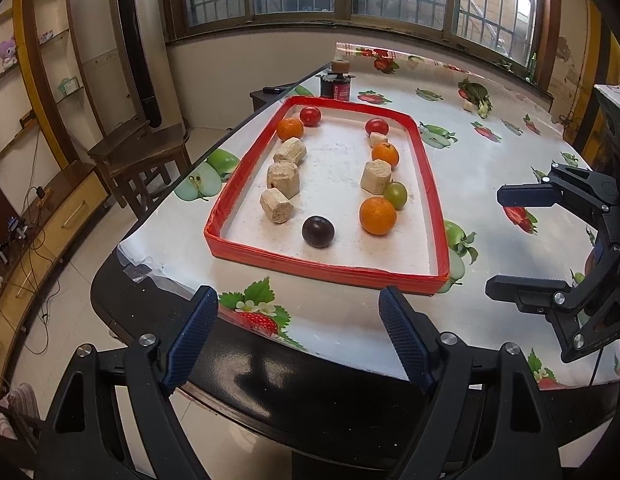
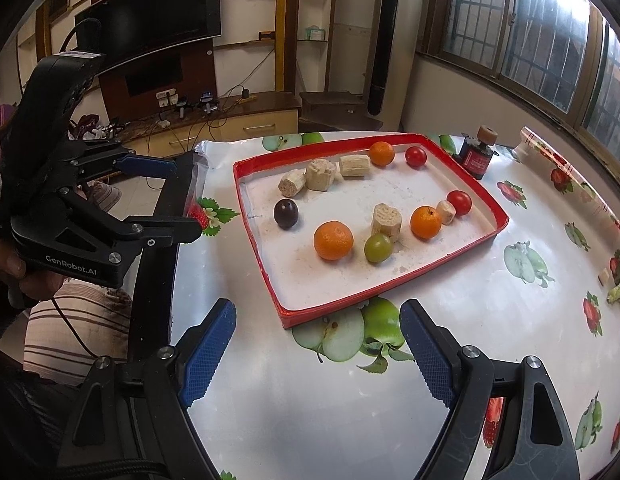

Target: Organize fruits

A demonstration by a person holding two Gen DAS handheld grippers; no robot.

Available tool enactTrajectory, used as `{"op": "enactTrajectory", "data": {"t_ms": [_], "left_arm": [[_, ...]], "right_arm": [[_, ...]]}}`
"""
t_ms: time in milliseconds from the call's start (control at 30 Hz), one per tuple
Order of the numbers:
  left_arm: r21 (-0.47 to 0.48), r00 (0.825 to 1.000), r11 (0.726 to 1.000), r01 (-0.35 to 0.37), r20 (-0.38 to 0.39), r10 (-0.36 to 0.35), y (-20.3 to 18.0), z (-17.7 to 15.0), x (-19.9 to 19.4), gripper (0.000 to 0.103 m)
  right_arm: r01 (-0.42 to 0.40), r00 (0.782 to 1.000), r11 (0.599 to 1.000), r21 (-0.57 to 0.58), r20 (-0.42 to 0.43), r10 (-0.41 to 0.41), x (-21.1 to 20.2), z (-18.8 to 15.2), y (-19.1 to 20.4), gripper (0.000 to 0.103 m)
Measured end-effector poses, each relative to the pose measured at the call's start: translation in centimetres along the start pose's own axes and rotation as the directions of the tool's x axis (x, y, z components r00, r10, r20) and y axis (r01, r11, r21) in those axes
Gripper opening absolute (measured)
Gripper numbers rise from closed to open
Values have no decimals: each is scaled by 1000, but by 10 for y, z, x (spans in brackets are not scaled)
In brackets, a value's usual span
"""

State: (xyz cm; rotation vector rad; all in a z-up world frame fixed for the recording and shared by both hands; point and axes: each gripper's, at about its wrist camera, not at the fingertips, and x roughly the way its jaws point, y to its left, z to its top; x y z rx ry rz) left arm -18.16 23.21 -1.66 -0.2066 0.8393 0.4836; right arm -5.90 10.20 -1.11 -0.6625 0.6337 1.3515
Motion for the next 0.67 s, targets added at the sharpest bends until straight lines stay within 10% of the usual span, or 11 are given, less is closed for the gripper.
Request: {"op": "enactTrajectory", "data": {"t_ms": [667], "left_arm": [[-49,1000,999,4,8,-4,10,8,-4,86]], "right_arm": [[0,1000,1000,2,-4,0,8,2,5,86]]}}
